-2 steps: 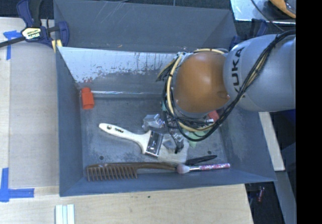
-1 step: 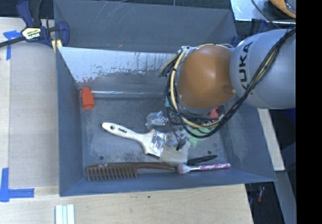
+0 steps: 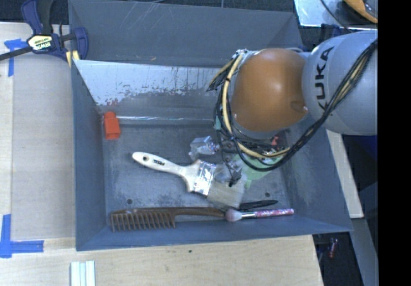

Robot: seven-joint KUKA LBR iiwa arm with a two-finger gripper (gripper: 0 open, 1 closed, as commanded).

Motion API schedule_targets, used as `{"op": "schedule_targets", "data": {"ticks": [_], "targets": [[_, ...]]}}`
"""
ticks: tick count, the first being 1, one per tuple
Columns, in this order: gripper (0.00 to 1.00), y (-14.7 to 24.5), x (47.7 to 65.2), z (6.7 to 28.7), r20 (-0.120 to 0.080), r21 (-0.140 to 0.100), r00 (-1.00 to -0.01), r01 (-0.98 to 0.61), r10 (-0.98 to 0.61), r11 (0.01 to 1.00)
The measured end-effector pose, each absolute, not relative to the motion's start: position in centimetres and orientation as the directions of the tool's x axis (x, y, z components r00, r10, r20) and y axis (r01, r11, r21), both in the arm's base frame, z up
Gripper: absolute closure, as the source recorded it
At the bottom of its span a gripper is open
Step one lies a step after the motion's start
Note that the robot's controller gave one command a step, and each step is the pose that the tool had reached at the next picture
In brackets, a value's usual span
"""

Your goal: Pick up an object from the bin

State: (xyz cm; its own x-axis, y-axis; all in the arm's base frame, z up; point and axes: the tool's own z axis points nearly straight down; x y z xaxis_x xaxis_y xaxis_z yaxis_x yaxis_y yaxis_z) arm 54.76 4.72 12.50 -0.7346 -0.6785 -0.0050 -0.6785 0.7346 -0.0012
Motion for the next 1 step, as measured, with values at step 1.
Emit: {"op": "schedule_targets", "data": {"ticks": [1], "targets": [[1.0,4.71,54.81,14.45,-0.007,-0.003,-0.736,-0.677,-0.677,0.736]]}}
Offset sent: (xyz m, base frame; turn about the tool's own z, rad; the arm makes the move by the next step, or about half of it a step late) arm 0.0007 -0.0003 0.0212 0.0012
